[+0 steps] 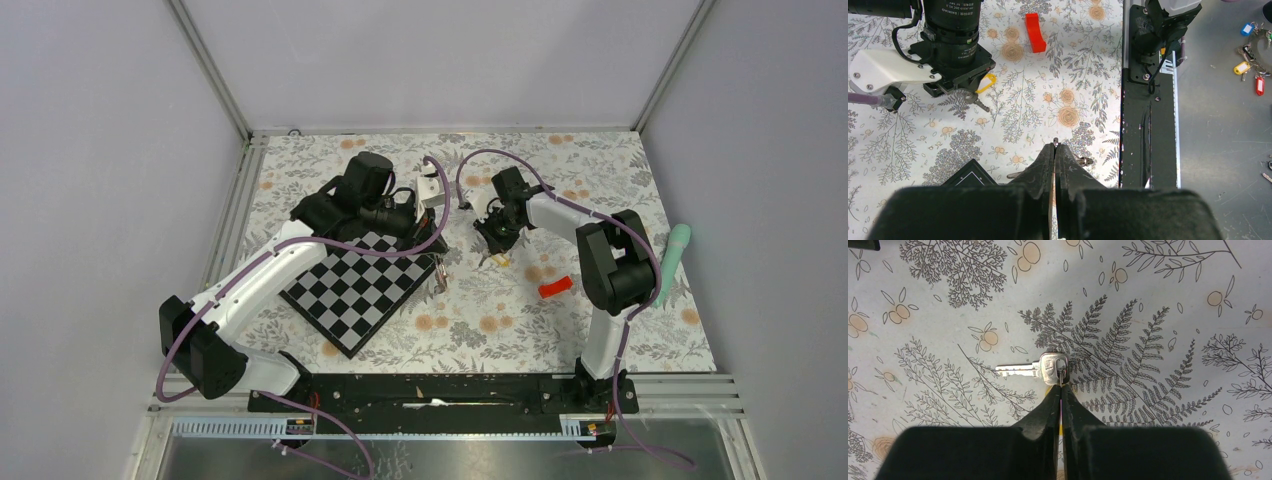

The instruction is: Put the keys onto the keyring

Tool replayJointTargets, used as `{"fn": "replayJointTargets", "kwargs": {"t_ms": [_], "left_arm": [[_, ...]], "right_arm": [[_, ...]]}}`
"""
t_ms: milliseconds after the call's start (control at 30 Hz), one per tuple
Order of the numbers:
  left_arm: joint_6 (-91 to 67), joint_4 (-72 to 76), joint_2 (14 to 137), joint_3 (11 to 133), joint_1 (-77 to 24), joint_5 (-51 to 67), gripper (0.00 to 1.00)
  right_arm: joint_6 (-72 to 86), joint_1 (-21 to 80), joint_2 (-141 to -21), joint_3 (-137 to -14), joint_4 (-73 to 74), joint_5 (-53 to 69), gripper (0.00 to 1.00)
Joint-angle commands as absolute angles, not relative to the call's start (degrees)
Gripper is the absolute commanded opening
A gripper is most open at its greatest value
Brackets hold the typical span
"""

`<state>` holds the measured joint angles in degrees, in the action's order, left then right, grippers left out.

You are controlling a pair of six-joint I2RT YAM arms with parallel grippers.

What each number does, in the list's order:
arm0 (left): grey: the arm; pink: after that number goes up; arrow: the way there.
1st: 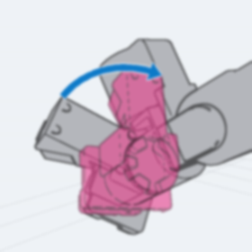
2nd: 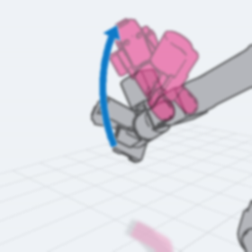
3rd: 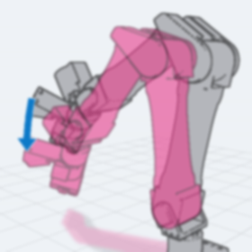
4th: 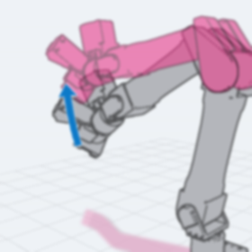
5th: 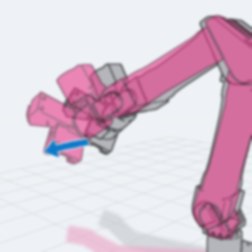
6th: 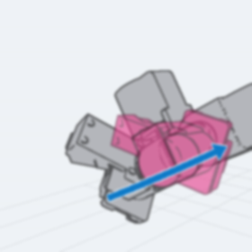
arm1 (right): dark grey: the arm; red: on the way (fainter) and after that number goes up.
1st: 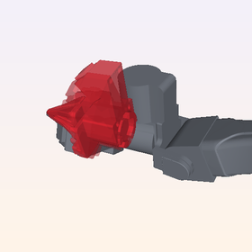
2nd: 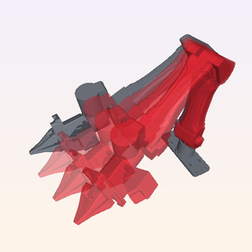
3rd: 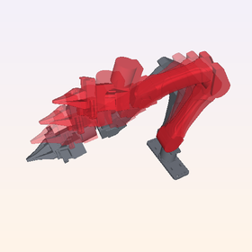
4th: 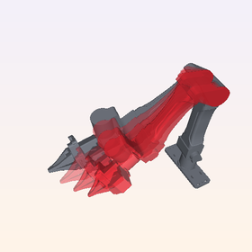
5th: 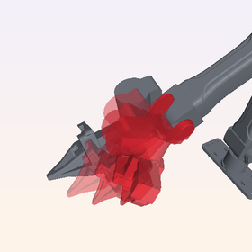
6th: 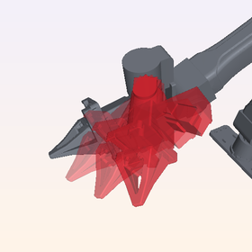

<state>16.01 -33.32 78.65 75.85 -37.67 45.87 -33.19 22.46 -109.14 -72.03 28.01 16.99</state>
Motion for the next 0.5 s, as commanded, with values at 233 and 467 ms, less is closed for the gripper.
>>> {"fn": "replayJointTargets", "kwargs": {"t_ms": [233,467], "left_arm": [[14.8,-29.3,78.5,77.5,-37.3,46.4,0.0],[11.5,-27.6,79.1,77.0,-36.2,47.0,0.0]], "right_arm": [[-34.0,20.9,-105.3,-72.4,28.8,20.7,0.0],[-37.3,19.5,-96.6,-71.0,29.1,27.6,0.0]]}}
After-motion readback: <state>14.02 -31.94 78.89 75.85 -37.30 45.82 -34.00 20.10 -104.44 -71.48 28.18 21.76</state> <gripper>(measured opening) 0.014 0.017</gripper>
